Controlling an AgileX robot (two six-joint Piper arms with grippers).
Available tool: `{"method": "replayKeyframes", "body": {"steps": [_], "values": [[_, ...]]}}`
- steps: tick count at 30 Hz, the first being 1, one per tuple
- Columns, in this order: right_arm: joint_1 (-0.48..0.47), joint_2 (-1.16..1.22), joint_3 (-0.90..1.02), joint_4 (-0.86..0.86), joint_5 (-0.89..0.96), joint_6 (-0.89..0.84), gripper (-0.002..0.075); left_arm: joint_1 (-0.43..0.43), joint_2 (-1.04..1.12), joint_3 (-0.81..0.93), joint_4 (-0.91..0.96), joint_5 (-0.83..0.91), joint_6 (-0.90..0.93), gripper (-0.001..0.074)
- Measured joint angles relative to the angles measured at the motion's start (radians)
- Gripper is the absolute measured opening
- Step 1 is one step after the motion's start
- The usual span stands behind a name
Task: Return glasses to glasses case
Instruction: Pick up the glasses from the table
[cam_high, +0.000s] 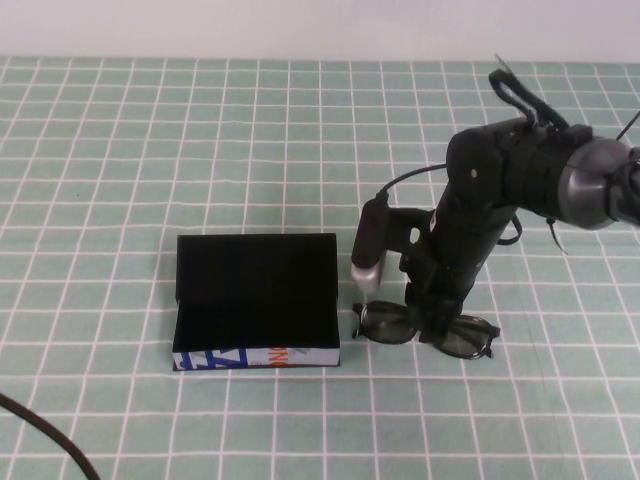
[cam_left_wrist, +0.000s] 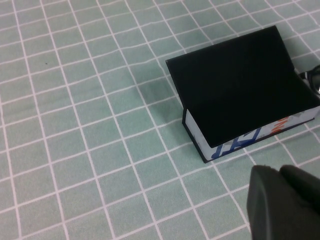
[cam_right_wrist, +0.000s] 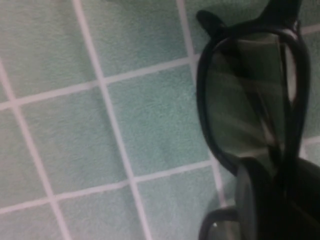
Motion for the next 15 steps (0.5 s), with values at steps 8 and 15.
{"method": "replayKeyframes", "body": {"steps": [8, 15], "values": [[0.0, -0.009, -0.023, 0.013, 0.059, 0.0, 0.0024, 0.0, 0.0, 0.0, 0.0, 0.0, 0.005, -0.0002], [0.0, 0.008, -0.147, 0.017, 0.153, 0.0, 0.0003, 0.0, 0.0, 0.0, -0.001, 0.003, 0.005, -0.0002]]}}
